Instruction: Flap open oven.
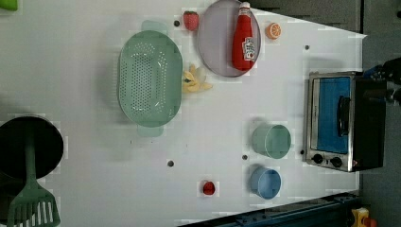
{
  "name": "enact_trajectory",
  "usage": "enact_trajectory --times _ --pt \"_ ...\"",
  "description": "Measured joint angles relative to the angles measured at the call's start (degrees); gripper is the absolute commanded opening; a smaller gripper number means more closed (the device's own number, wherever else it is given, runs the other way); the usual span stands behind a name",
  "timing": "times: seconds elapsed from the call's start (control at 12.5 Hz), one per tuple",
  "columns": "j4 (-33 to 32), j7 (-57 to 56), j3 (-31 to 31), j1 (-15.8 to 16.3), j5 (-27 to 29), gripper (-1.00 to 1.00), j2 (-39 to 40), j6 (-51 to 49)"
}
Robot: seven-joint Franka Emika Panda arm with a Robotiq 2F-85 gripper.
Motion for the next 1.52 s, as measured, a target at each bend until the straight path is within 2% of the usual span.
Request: enact_trajectory --times 0.16,0.24,0.48,0.56,0.72,1.04,1.12,1.36,1.52 --pt "-10.52 3.66 -1.23 -0.01 -0.17 0.80 -10.89 -11.10" --pt "-13.60 4.70 -1.99 -0.31 0.09 0.99 -16.01 -13.13" --pt "-12.48 6.34 -2.66 -1.61 -0.11 1.00 -25.72 -12.44" --pt "-10.58 7.04 -2.67 -1.90 0.19 0.89 -26.80 -12.30" --pt "-8.34 7.30 -2.73 -1.99 0.51 0.40 -26.56 -11.48" --pt "-10.52 7.88 -3.01 -2.24 0.43 -0.55 -22.77 -11.70" --pt "-10.91 7.88 -3.16 -2.14 0.67 -0.65 -21.33 -11.73" --pt "-13.26 6.17 -4.44 -2.11 0.64 -0.65 -19.50 -11.71" --pt "-15.05 0.18 -6.93 -1.79 0.48 -0.65 -19.57 -11.19"
